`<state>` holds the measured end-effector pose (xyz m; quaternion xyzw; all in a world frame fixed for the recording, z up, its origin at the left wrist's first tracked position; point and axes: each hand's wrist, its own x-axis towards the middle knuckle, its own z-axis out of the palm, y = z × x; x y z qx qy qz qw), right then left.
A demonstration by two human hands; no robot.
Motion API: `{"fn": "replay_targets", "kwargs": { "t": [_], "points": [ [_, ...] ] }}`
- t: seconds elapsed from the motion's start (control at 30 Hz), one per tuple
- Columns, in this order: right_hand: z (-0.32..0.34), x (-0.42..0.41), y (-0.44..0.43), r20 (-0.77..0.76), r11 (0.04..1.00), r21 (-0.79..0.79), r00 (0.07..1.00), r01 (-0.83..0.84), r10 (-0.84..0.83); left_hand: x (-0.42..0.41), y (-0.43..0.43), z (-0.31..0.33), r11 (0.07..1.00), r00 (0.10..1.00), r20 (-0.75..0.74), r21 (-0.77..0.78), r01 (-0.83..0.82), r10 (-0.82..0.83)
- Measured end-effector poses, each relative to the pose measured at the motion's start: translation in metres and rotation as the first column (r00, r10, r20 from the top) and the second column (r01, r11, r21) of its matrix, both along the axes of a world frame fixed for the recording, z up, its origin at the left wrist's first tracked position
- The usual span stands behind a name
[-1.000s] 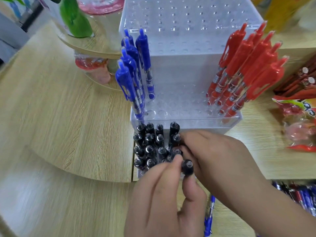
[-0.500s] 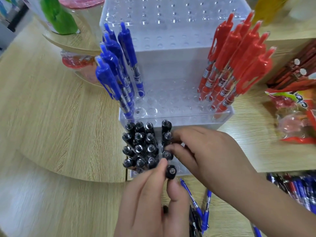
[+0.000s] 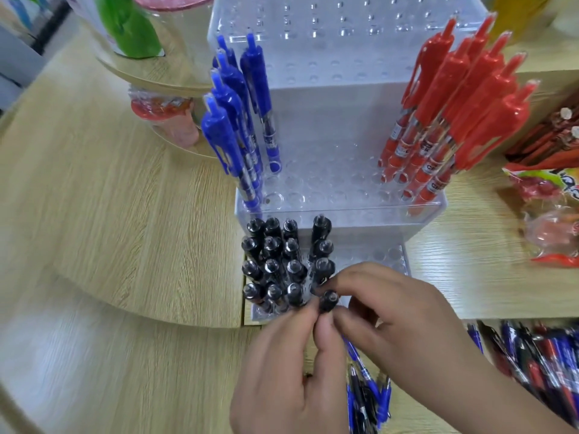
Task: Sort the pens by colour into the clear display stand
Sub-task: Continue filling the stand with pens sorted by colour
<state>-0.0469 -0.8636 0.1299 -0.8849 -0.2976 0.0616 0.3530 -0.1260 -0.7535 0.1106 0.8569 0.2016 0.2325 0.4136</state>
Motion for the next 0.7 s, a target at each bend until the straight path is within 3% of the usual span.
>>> {"fn": "replay_targets", "kwargs": {
  "t": [0.03, 0.13, 0.37, 0.47, 0.57, 0.7],
  "points": [
    [-0.002, 0.000, 0.001, 0.021, 1.000, 0.005, 1.000, 0.010, -0.010, -0.003, 0.003, -0.003, 0.993, 0.998, 0.009, 0.091, -0.069, 0.069],
    [-0.008, -0.004, 0.003, 0.050, 0.999, 0.025, 0.999, 0.019, -0.021, -0.007, -0.008, -0.004, 0.994, 0.992, 0.108, 0.083, -0.072, 0.063],
    [-0.018, -0.015, 0.010, 0.139, 0.985, 0.077, 0.977, 0.154, -0.163, -0.021, 0.010, -0.020, 0.989, 0.986, 0.084, -0.023, -0.144, 0.146],
    [-0.020, -0.019, 0.012, 0.109, 0.981, 0.083, 0.977, 0.172, -0.181, -0.036, 0.021, -0.038, 0.987, 0.988, -0.011, -0.039, -0.155, 0.155],
    [-0.020, -0.019, 0.010, 0.092, 0.986, 0.057, 0.982, 0.157, -0.162, -0.052, 0.034, -0.062, 0.989, 0.970, -0.213, -0.060, -0.133, 0.117],
    [-0.020, -0.034, -0.009, 0.050, 0.967, 0.138, 0.974, 0.214, -0.222, -0.071, 0.042, -0.091, 0.974, 0.865, -0.501, -0.176, -0.140, 0.034]
  ]
}}
